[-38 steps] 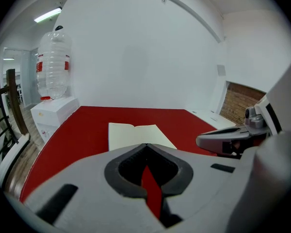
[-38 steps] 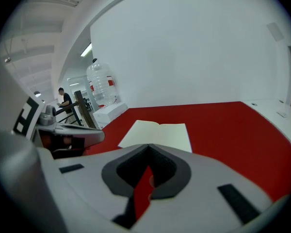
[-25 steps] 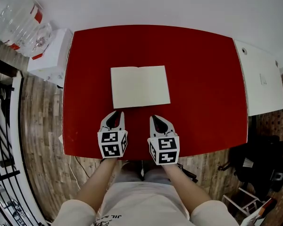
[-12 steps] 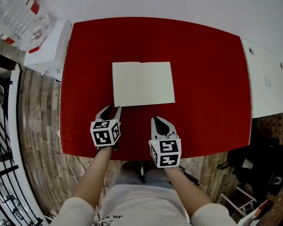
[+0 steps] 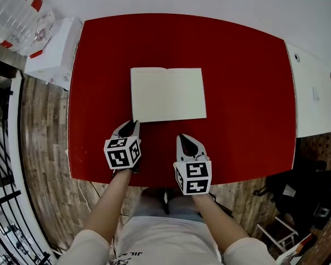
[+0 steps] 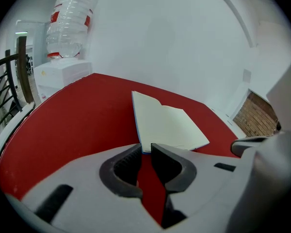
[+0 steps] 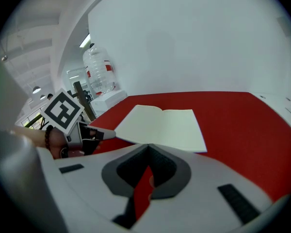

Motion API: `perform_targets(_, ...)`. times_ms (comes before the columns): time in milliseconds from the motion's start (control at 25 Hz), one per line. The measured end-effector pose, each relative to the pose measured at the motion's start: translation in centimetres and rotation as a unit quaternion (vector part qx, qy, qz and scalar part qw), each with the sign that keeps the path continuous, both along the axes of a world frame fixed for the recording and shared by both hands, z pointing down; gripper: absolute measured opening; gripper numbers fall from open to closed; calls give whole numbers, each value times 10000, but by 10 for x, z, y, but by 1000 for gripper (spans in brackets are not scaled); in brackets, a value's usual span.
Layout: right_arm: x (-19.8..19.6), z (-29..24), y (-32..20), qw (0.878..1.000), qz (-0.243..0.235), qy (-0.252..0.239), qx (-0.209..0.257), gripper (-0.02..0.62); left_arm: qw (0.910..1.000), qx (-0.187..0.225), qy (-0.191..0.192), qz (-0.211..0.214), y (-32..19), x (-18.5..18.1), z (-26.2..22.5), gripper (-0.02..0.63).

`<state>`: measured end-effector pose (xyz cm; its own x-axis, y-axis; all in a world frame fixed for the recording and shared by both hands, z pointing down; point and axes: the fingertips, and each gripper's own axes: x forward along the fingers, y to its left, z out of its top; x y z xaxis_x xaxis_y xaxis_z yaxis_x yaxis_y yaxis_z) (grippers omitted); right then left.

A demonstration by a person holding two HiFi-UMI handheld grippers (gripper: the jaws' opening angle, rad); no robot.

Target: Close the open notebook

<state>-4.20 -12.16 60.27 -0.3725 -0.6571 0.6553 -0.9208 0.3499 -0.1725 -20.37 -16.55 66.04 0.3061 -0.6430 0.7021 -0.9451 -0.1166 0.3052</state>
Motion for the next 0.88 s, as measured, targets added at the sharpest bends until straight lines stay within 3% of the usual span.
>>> perform_targets(240,-2,1,1,10000,-30,6,-11,4,9999,113,7,-41,1,0,-9,20)
perform_targets(560,-3,2,-1,10000,-12,-21,1,3,9991,328,-155,214,0,11,-30,17)
perform_targets(880,8,-7,-7,9999,121,-65,85,5,9957,648,258,615,-3,57,-79,12)
